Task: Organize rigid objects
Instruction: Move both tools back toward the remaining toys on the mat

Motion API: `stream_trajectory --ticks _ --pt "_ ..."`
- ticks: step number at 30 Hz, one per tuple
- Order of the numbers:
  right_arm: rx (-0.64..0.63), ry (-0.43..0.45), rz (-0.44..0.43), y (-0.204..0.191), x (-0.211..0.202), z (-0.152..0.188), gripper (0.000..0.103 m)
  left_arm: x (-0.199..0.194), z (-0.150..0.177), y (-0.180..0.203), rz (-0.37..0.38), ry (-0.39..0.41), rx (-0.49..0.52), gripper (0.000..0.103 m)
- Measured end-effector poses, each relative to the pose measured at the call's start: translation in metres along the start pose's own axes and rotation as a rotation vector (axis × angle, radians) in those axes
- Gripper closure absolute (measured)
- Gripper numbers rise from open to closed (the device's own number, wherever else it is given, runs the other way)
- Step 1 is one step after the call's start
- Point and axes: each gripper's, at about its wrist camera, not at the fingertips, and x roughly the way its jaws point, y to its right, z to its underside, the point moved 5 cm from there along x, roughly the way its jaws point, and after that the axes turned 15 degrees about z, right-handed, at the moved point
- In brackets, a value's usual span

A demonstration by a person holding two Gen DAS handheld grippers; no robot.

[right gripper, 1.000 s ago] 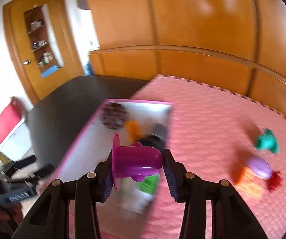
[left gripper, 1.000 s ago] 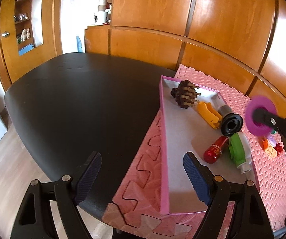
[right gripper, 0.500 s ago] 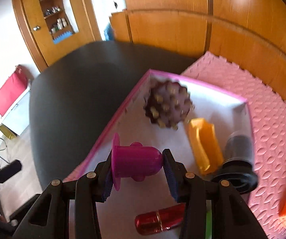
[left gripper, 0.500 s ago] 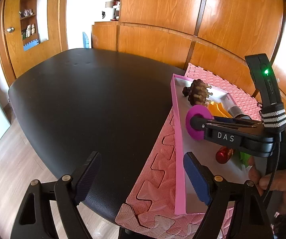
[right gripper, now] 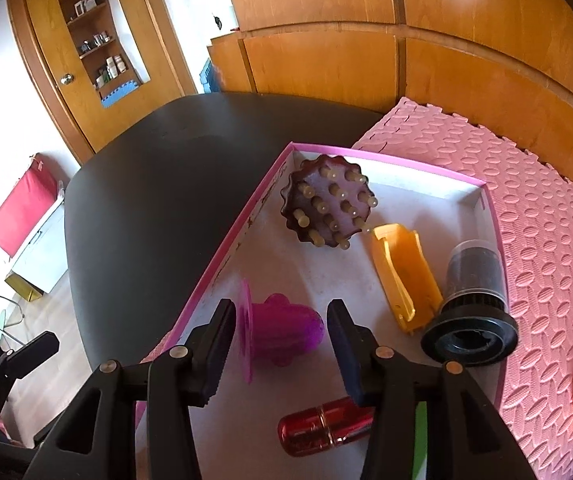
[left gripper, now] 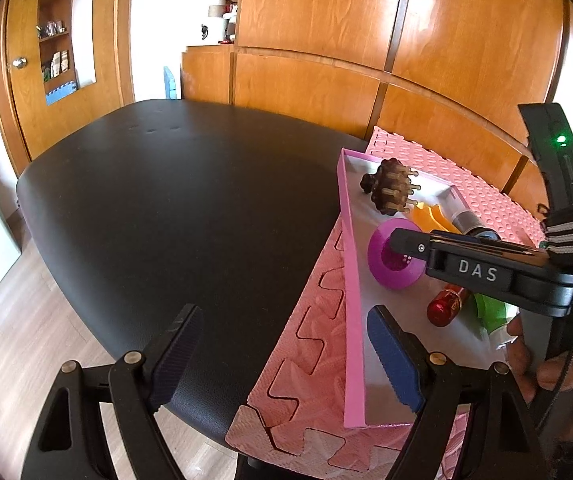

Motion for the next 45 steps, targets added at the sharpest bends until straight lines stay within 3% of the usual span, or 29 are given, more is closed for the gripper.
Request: stream_trajectory --ticks 7,12,18,25,28,32,34,36,40,45 --pt "0.030 0.063 0.013 0.015 -0.026 -0.002 0.055 -0.002 -0.001 0.005 0.002 0.005 0.004 0.015" --pt "0.054 0.120 0.040 0.029 -0.049 -0.001 0.048 -0.003 -0.001 0.009 0.002 0.004 0.018 0.014" --pt "0.096 0.160 0.075 0.064 -0.072 0.002 0.048 -0.005 -0.002 0.018 0.005 0.005 0.043 0.014" --pt "0.158 0.172 0.182 0.138 -0.095 0.024 0.048 -0.008 -0.009 0.034 0.033 0.018 0.089 0.009" --pt "0.204 0.167 0.248 0.179 -0.102 0.037 0.048 -0.013 -0.013 0.051 0.054 0.052 0.159 0.005" --pt "0.327 0.149 0.366 0.253 -0.119 0.063 0.047 -0.025 -0.018 0.092 0.176 0.138 0.291 0.000" --pt "0.395 0.137 0.407 0.282 -0.123 0.074 0.045 -0.025 -0.017 0.113 0.256 0.131 0.335 0.000" --pt "0.498 0.122 0.458 0.320 -0.128 0.095 0.042 -0.018 -0.014 0.140 0.394 0.073 0.359 0.000" --pt "0.652 0.101 0.500 0.364 -0.128 0.130 0.042 0.000 -0.010 0.181 0.565 -0.031 0.345 0.000" --pt "0.841 0.061 0.451 0.400 -0.125 0.158 0.042 0.028 0.004 0.237 0.645 -0.137 0.379 0.000"
